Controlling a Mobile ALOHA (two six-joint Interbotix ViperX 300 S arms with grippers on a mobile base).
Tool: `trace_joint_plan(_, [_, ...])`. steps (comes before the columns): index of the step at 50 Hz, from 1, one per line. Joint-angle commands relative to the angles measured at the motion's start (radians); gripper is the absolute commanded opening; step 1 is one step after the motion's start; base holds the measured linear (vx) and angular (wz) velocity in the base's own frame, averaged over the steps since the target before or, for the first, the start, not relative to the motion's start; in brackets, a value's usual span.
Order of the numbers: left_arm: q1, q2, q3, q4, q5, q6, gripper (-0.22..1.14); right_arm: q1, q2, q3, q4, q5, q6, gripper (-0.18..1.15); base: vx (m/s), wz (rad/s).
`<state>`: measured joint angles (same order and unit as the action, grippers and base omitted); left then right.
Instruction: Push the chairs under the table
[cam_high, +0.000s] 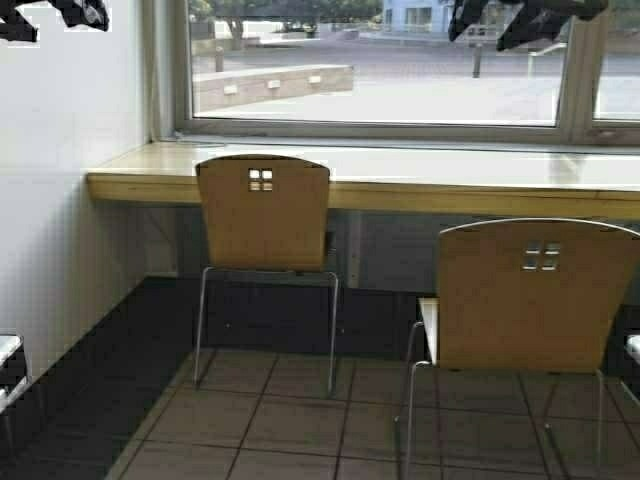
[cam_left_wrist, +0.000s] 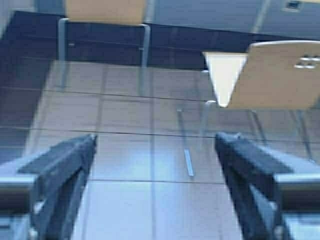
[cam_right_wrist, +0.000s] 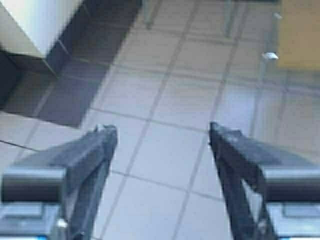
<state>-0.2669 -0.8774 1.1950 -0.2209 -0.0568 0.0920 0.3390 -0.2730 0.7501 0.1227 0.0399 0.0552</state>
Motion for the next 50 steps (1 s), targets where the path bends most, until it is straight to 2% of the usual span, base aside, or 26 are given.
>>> trace_joint_plan(1, [0.0,-0.006,-0.012,-0.002,-0.008,-0.003,1.01,0.0,0.032,-0.021,0.003,0.008,-0.002,0.91,-0.05,-0.41])
trace_joint_plan(33, [0.0,0.003,-0.011,-0.002,-0.006,0.002,1.01,0.0,0.021,-0.055,0.034,0.084,0.003,0.91,0.02,-0.41])
trace_joint_plan(50, [0.0,0.006,-0.014,-0.002,-0.008,0.0,1.01,0.0,0.023,-0.058,0.037,0.092,0.005,0.91,0.11,-0.23])
